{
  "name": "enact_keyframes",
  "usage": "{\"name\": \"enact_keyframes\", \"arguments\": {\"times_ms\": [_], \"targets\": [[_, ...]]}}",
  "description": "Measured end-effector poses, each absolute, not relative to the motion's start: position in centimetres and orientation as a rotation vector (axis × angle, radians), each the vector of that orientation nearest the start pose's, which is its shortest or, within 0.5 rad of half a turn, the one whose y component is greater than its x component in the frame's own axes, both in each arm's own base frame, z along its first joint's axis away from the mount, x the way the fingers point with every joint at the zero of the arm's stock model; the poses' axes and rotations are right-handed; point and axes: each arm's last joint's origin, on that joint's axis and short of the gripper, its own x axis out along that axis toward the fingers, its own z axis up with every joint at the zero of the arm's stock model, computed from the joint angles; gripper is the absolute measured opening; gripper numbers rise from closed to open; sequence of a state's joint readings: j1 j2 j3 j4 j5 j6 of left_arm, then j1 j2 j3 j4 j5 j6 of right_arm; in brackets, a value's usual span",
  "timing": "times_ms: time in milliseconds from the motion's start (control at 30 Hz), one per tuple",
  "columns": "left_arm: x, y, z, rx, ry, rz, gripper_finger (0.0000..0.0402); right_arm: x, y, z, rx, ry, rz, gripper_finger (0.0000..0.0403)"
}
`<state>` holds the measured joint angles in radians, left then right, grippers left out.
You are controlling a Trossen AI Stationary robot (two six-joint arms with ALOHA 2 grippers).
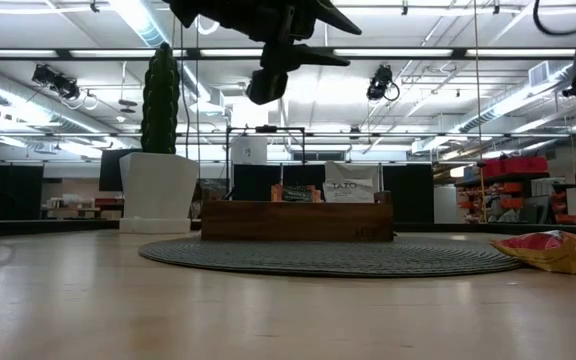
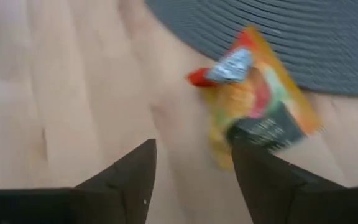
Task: Pick & Place Tea
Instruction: Put the orange tea bag into the left section of the wooden organizer
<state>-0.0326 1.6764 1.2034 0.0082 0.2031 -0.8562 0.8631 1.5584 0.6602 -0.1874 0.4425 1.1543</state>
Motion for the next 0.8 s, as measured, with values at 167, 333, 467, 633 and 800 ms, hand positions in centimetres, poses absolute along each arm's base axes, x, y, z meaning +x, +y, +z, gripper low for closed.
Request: {"name": "enact_keyframes", "arguments": {"times_ms": [167, 333, 467, 633, 800], "targets": [[37.9, -1.8, 26.5, -0.892, 0.536, -0.013, 0.0142, 19.1, 20.3, 13.5, 0.238, 0.939, -0.129, 0.0199], [37.9, -1.7, 26.5, -0.892, 0.536, -0.012, 0.0142, 19.7, 20.9, 13.5, 0.137, 0.984, -0.196, 0.0178], [37.9, -1.5, 26.5, -0.894, 0.533, -0.008, 0.0142, 20.0, 21.1, 13.4, 0.116, 0.987, -0.212, 0.017], [37.9, -1.3, 26.5, -0.894, 0.53, -0.003, 0.0142, 20.0, 20.8, 12.4, 0.088, 1.024, -0.246, 0.0169], [37.9, -1.2, 26.5, -0.896, 0.529, 0.0, 0.0142, 20.2, 20.7, 11.5, 0.12, 1.057, -0.292, 0.0163]]}}
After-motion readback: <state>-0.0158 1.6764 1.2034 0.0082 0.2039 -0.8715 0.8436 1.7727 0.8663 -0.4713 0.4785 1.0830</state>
